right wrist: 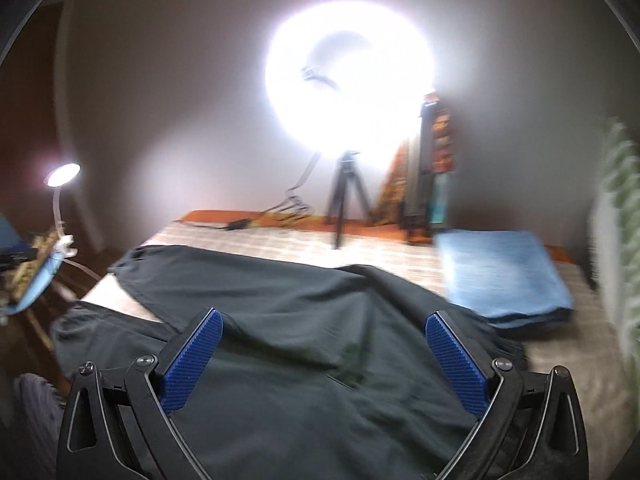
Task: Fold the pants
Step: 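Move both grippers to the waistband of the dark grey pants and grasp it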
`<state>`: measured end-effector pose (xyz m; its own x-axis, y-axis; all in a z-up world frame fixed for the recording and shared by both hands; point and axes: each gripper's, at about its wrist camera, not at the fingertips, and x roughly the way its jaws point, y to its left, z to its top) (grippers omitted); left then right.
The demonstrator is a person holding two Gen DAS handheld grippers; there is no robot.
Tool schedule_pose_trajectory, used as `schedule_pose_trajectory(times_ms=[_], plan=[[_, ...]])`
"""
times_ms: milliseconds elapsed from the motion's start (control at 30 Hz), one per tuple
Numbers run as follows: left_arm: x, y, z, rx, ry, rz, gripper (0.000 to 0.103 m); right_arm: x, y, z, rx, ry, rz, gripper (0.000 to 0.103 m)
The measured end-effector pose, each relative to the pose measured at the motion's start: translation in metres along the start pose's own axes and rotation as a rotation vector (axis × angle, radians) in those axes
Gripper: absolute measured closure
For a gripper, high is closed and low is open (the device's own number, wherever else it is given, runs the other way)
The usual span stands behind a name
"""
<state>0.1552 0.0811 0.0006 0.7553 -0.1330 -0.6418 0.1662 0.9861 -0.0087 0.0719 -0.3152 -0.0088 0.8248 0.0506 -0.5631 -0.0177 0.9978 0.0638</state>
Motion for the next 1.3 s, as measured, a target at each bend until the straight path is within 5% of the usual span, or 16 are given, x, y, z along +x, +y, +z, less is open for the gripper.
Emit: schedule_pose_trajectory(times_ms=[367, 667, 1100, 1167, 1233, 1267, 1300], plan=[[0.118, 0.017, 0.039, -0.020, 0.166, -0.058, 0.024, 0.154, -0.011, 0.064, -0.133, 0.215, 0.057, 0.001], [0.208, 0.007, 0.043, -0.031, 0.277, -0.114, 0.030, 0.276, -0.038, 0.068, -0.161, 0.414, 0.039, 0.007], [0.275, 0.007, 0.027, -0.055, 0.374, -0.120, 0.030, 0.330, -0.014, 0.040, -0.268, 0.512, 0.216, 0.008], [0.279, 0.007, 0.027, -0.058, 0.377, -0.116, 0.030, 0.333, -0.004, 0.034, -0.325, 0.526, 0.196, 0.017], [0.279, 0.009, 0.032, -0.080, 0.376, -0.112, 0.030, 0.338, 0.003, 0.028, -0.352, 0.553, 0.203, 0.059], [0.279, 0.011, 0.036, -0.095, 0.375, -0.115, 0.030, 0.338, 0.006, 0.026, -0.341, 0.564, 0.226, 0.064], [0.279, 0.012, 0.039, -0.111, 0.373, -0.117, 0.030, 0.334, 0.009, 0.026, -0.325, 0.545, 0.233, 0.082]])
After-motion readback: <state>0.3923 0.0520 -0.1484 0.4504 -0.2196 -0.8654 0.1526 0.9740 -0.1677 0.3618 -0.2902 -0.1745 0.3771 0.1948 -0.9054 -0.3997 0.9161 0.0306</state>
